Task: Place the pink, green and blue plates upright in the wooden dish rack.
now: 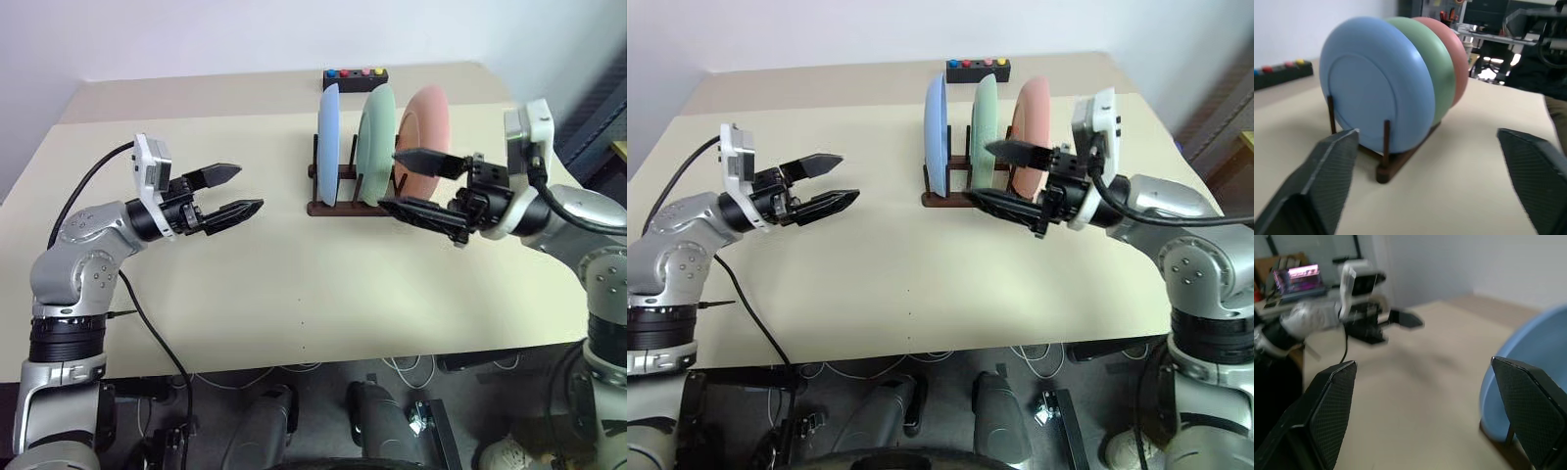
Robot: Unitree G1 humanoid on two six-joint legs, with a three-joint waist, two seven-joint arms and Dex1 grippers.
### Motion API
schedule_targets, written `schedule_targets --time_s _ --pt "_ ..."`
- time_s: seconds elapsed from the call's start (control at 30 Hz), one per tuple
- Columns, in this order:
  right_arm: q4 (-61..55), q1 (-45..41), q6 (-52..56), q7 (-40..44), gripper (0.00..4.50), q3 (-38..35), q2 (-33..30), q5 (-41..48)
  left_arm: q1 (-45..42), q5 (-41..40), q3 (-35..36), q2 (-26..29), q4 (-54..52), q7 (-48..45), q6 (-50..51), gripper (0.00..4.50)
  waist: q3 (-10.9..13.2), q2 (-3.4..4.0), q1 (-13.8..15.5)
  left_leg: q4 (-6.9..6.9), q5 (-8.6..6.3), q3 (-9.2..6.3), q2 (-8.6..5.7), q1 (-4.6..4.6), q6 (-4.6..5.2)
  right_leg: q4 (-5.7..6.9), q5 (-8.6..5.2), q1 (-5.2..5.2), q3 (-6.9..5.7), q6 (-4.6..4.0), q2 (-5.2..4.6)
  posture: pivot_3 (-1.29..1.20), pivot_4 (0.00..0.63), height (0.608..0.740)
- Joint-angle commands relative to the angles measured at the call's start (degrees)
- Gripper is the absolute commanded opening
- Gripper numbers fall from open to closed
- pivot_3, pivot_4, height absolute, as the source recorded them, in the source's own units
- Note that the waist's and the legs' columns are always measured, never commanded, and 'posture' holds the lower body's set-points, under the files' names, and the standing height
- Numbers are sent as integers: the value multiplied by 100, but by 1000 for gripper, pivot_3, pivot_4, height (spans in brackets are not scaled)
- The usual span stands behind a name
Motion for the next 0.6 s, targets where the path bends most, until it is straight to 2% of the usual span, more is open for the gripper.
schedule_targets --time_s 0.03,0.2,0.27,0.37,0.43,0.5,0.6 --pt "-100 61 -219 172 4500 -199 -213 -187 46 -38 141 133 -174 -106 -22 4488 0 0 -6 1 0 2 0 0 0 0 0 0 0 0 -1 0 150 740" --pt "-135 308 -652 292 4500 -134 -200 -611 307 -332 165 299 -379 -485 297 4488 0 -1 -3 5 -1 3 4 -1 -1 -1 0 0 0 -1 0 0 150 740" --pt "-292 652 -899 622 4500 -41 -306 -816 532 -197 80 467 -467 -775 139 4488 0 -1 0 4 -4 3 7 -1 2 -10 0 5 0 -1 1 0 150 740" --pt "-402 970 -1203 941 4500 -63 -404 -1015 680 118 135 476 -433 -686 -298 4488 1 1 7 3 -6 5 7 -1 5 -18 0 7 -1 -1 0 0 150 740" --pt "-413 960 -1544 837 4500 -61 -275 -1271 669 102 180 445 -398 -664 -343 4488 1 1 12 10 -6 5 9 -2 4 -27 2 13 -1 -4 1 0 150 740" --pt "-399 929 -1371 773 4500 -58 -200 -1065 621 116 174 449 -409 -632 -362 4488 1 1 11 12 -6 5 19 -1 3 -46 7 23 -6 -14 7 0 150 740" --pt "-419 986 -1555 708 4500 64 -123 -1278 585 102 135 442 -447 -584 -328 4488 1 1 10 10 -7 5 21 -1 4 -53 8 24 -8 -14 8 0 150 740"
